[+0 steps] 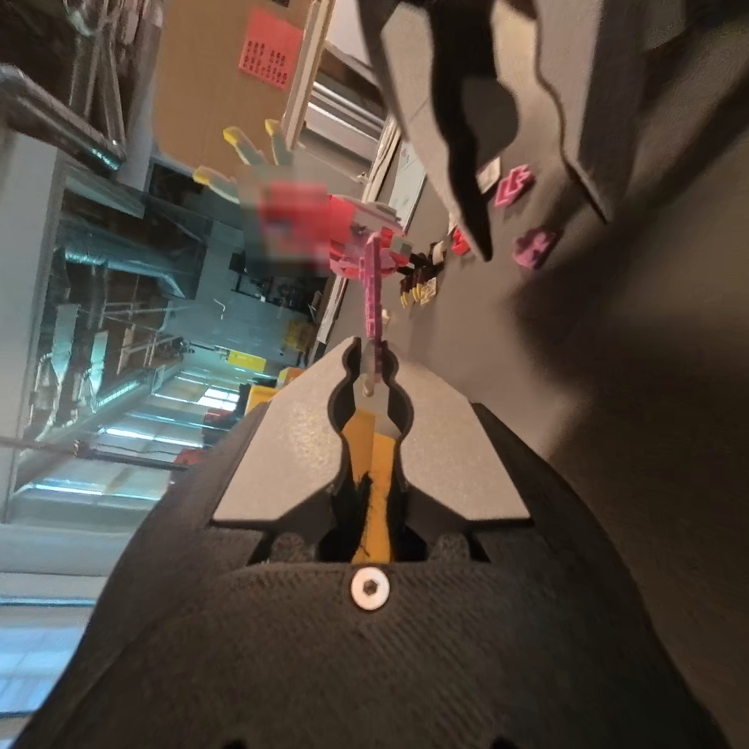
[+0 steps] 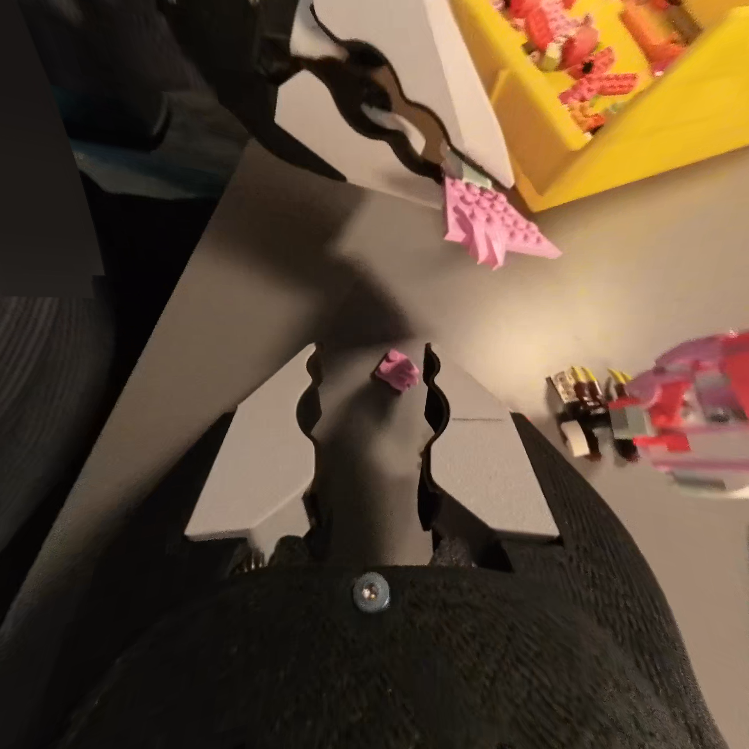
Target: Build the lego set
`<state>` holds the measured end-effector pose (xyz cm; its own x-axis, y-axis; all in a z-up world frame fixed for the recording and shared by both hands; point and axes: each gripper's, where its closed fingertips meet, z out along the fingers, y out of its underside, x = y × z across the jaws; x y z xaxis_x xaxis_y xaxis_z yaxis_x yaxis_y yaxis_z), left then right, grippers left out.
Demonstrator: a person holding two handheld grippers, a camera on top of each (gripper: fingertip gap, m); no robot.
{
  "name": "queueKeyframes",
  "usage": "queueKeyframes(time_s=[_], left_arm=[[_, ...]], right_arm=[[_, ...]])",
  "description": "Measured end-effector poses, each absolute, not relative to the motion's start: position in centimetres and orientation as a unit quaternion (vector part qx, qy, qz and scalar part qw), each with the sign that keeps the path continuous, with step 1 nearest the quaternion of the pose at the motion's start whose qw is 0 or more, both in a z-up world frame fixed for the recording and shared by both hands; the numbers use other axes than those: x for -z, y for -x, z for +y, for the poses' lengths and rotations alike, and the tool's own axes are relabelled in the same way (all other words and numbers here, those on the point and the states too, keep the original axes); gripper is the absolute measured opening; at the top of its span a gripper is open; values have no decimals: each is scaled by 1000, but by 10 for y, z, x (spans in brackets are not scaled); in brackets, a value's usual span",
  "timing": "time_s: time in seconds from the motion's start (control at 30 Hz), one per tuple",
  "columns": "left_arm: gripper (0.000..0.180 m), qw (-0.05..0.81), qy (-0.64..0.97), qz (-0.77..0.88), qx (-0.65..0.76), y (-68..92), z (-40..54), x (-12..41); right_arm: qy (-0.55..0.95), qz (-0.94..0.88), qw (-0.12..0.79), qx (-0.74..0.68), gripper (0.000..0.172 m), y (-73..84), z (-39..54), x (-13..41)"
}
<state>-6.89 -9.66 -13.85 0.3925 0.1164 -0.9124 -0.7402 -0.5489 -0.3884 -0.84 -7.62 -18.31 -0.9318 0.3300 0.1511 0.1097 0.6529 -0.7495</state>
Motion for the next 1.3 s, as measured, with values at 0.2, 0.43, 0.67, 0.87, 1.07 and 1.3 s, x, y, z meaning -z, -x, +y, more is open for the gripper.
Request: queueKeyframes(time_s=[0.2, 0.43, 0.67, 0.87, 1.07, 1.3], left_arm=[[8, 397, 675, 293, -548, 62, -101, 139], [8, 384, 656, 332, -558, 64, -102, 144], [8, 371, 632, 353, -582, 65, -96, 141], [8, 352, 596, 363, -624, 64, -86, 131], [8, 353, 562, 344, -664, 58, -80, 114], [8, 344, 537, 332, -695, 57, -80, 104]], right_arm=[[100, -929, 54, -352, 43, 7, -70, 192], [86, -940, 35, -329, 19, 13, -66, 193], [116, -931, 55, -343, 16, 20, -50, 171], [144, -904, 120, -384, 15, 41, -54, 120], [112, -924, 141, -336, 15, 46, -65, 110], [80, -945, 149, -278, 16, 45, -66, 103]])
